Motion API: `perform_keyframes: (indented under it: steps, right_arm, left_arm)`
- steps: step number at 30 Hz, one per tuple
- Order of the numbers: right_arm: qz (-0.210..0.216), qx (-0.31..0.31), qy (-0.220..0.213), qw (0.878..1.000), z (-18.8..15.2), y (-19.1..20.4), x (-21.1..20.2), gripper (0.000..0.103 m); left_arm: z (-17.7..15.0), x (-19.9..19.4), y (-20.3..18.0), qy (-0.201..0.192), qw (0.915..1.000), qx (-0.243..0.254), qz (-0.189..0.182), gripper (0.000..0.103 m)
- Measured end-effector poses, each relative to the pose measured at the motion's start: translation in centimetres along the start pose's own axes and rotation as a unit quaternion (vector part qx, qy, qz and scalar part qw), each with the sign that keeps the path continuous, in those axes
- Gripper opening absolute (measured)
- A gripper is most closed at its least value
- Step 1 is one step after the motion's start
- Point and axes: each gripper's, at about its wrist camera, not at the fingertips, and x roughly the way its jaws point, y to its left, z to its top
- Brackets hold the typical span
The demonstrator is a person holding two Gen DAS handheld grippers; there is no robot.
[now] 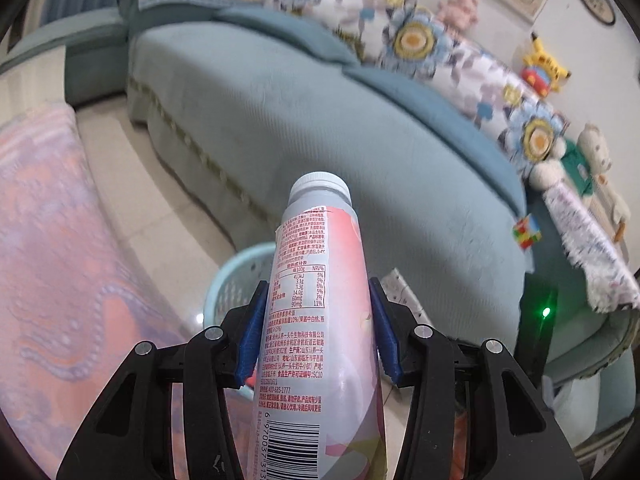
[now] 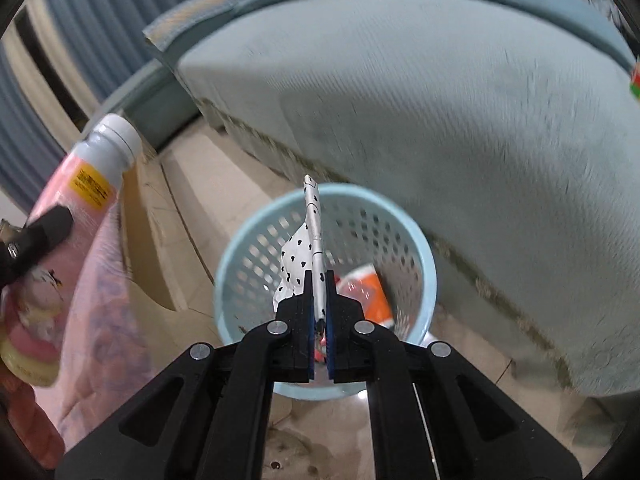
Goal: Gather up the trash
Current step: 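Carry spray can and tissue to the blue basket and release both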
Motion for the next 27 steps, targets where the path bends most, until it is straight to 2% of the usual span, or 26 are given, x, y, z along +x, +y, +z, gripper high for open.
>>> perform_keyframes:
  steps: [4, 7, 11, 14, 18, 27]
  right_arm:
    - [0.003, 0.017, 0.025, 1.0, 0.0, -0.8, 1.9, 0.005]
    - [0.007, 0.021, 0.032, 0.999, -0.5, -1.0, 2.3, 0.005]
    - [0.011, 0.022, 0.033, 0.999, -0.4, -0.7, 2.3, 0.01]
    - [0.018, 0.023, 0.028, 0.999, -0.2, -0.7, 1.7, 0.022]
    - [0.02, 0.014, 0.01, 1.0, 0.0, -0.2, 0.6, 0.05]
    - [0.027, -0.044, -0.03, 0.998, 0.2, 3.8, -2.6, 0.05]
  left_arm:
    - [-0.5, 1.5, 0.9, 0.014, 0.9998, -0.009, 0.01, 0.047]
    - [-0.4, 1.2, 1.4, 0.008, 0.9998, -0.018, 0.003, 0.054]
    - [-0.3, 0.3, 1.7, 0.0, 0.9998, -0.018, 0.002, 0.054]
    - [-0.2, -0.3, 1.4, -0.003, 0.9999, -0.015, -0.002, 0.054]
    - [-0.2, -1.2, 1.4, -0.01, 0.9999, -0.01, -0.003, 0.054]
    - [0.3, -5.8, 1.9, -0.038, 0.9993, 0.001, 0.001, 0.055]
